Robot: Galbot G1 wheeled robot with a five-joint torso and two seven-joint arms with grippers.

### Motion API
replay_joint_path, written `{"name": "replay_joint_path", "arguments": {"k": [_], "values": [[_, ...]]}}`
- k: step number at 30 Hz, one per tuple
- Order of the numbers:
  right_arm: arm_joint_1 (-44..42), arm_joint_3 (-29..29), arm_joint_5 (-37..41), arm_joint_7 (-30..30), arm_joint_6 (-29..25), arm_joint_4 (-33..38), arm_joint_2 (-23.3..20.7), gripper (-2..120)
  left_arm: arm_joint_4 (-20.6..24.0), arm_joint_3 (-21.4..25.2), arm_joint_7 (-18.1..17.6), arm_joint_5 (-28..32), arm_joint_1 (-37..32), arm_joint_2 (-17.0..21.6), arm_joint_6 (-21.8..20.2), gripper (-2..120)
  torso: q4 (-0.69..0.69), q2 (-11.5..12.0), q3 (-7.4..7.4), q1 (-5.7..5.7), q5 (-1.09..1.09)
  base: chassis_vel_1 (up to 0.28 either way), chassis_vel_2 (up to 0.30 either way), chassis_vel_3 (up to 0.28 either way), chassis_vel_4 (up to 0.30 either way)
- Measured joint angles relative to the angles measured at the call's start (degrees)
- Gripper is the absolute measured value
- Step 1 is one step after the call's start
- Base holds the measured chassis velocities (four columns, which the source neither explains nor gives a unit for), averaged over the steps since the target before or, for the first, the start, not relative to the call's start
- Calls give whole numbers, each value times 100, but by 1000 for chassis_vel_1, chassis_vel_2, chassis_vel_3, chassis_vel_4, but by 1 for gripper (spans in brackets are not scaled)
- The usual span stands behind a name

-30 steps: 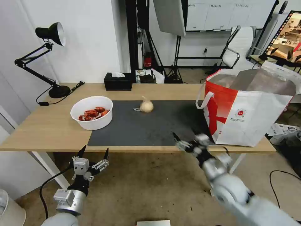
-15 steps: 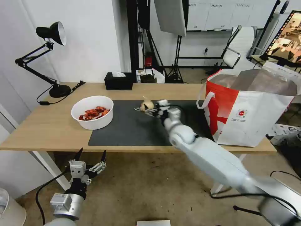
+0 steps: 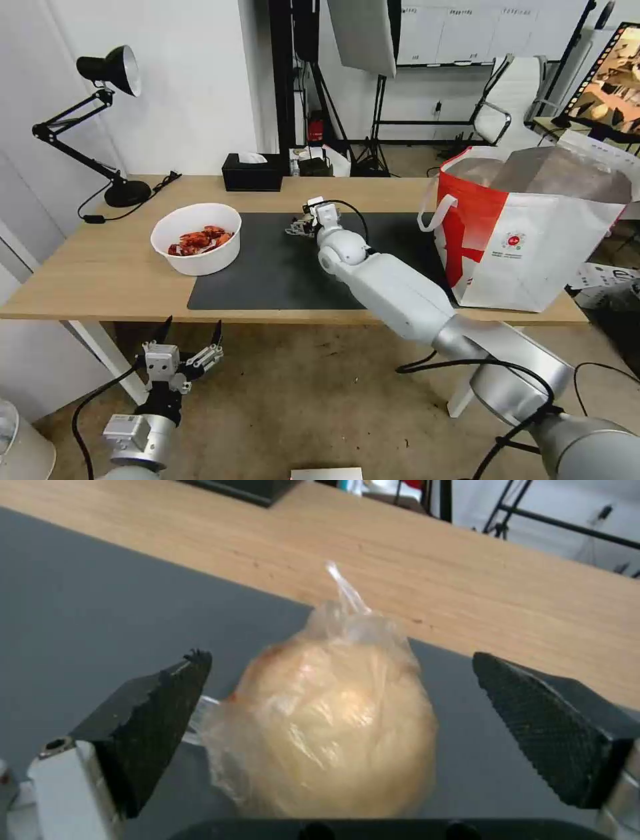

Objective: Pick up the trash from the table and place it into the takeout bag.

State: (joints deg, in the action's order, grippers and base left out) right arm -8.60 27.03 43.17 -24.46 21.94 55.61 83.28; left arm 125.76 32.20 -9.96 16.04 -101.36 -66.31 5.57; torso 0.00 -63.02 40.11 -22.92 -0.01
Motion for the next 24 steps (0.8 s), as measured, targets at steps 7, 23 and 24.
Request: {"name": "replay_joint_path", "arguments": {"k": [7, 23, 24], "values": [[52, -126, 107, -90, 274, -311, 203, 99, -15, 4, 0, 13, 9, 17, 29, 100, 0, 0, 0, 0, 1, 0, 0, 0, 0], [40, -160, 585, -326, 492, -128, 160, 39, -4, 26, -8, 23, -13, 27, 120, 100, 0, 0, 0, 0, 1, 0, 0, 0, 0], [15, -141, 668, -365, 498, -16, 83, 34, 0, 15, -9, 23, -12, 27, 120, 100, 1, 0, 0, 0, 1, 0, 0, 0, 0]]}}
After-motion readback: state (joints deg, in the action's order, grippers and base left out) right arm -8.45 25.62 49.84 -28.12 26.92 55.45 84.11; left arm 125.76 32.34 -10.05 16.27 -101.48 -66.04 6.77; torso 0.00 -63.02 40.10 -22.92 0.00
